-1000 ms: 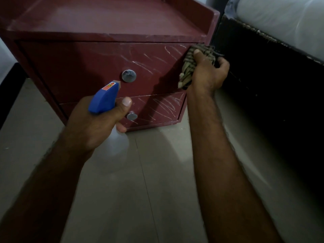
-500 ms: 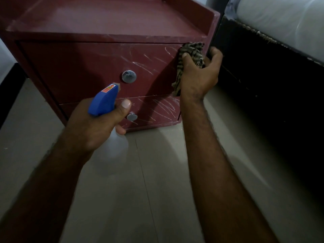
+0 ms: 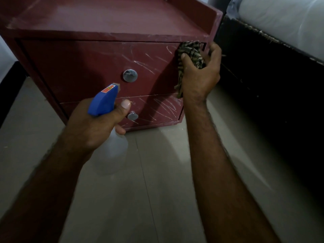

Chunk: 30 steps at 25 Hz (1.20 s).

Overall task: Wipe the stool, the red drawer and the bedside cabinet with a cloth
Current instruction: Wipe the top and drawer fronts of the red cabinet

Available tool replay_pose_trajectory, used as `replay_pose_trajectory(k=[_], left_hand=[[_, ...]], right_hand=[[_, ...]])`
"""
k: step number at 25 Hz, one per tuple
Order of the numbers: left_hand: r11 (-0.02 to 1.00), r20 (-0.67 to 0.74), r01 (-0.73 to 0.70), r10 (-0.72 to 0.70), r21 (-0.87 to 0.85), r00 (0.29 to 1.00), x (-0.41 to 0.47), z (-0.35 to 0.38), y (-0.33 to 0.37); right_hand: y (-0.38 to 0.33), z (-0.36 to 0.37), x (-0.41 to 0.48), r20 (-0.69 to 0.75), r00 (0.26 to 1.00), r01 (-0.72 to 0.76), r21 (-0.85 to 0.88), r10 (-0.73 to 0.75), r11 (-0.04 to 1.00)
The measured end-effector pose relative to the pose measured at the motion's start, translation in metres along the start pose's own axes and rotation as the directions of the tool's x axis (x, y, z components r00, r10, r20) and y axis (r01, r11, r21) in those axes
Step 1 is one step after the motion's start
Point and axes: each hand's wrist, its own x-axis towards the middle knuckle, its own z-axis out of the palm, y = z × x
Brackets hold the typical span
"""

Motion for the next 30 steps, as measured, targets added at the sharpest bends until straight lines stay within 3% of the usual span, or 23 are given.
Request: replay_pose_trajectory(k=[4,6,10,13,17,20,23,25,30], left_hand=[[1.0,0.01,0.0,0.0,0.019,1.0,0.0,0.0,0.002],[1.0,0.006,-0.004,0.004,0.029,1.0,0.0,0.0,0.002],[1.0,0.004,-0.003,0.003,0.02,1.0,0.001,0.0,0.0],[1.0,0.01,-0.006,0.006,-0.001,1.0,-0.001,0.0,0.001],[1.0,0.008,-0.013,0.013,0.003,1.0,-0.001,-0.002,0.003],[1.0,-0.004,-0.014,0.014,-0.005,1.0,-0.002,-0.003,0.005],[1.0,-0.009,-0.014,0.014,0.004,1.0,-0.003,-0.002,0.006],[1.0,0.001,-0.008,0.008,0.003,1.0,-0.005,-0.002,0.007],[1.0,0.004,-0.002,0.002,0.014,1.0,-0.006,-0.004,0.005]], right_hand=[[0.004,-0.007,0.01,-0.033,0.998,-0.052,0.018,0.052,0.999],[0.0,-0.002,0.003,-0.018,1.0,-0.01,0.002,0.01,1.0],[-0.003,0.004,-0.011,0.115,0.993,0.032,0.005,-0.032,0.999],[0.004,-0.003,-0.007,0.142,0.972,-0.213,0.201,0.187,0.956],[0.026,-0.017,-0.013,0.247,0.8,-0.599,0.398,0.547,0.695],[0.039,-0.026,-0.024,0.295,0.698,-0.714,0.361,0.653,0.6],[0.039,-0.027,-0.032,0.267,0.642,-0.752,0.403,0.719,0.522],[0.036,-0.023,-0.037,0.185,0.655,-0.731,0.401,0.733,0.552],[0.018,-0.005,-0.042,0.037,0.778,-0.614,0.258,0.627,0.746]])
